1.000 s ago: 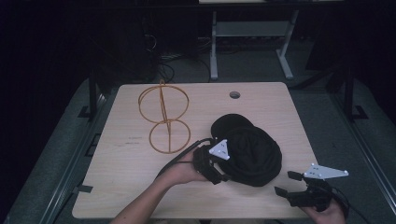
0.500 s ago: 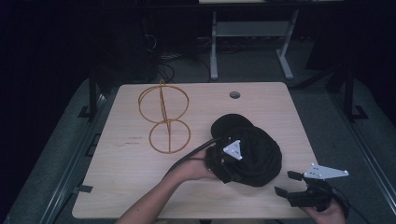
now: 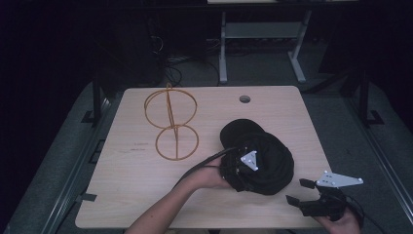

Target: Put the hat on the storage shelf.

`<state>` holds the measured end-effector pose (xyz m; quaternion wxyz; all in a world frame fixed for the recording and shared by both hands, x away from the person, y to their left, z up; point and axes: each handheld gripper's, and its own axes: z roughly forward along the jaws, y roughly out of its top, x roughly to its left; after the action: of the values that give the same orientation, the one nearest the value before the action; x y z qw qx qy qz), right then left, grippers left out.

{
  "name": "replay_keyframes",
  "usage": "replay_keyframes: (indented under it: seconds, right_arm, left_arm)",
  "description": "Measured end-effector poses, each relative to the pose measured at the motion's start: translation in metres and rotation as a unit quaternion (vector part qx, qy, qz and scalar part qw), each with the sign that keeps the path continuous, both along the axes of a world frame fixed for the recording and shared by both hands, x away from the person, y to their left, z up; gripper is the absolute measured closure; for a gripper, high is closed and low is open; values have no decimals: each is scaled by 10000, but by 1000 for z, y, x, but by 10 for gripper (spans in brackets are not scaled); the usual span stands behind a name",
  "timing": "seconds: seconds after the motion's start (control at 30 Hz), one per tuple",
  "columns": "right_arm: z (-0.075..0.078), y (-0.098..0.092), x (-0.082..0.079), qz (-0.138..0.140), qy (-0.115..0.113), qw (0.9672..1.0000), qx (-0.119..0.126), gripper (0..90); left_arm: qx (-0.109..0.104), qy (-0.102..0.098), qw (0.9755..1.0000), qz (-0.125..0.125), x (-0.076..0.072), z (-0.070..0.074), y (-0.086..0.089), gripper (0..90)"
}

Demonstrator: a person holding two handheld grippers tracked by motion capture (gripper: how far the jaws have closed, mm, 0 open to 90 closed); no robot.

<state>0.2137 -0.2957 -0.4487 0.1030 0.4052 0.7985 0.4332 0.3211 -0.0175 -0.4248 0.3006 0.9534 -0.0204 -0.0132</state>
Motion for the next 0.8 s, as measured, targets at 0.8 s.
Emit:
replay_keyframes:
  seconds: [0.8]
  right_arm:
    - [-1,1,0,25,19,10000,25,156]
  left_arm:
    - [457,-134,9987,-160,0,-19,-15,587]
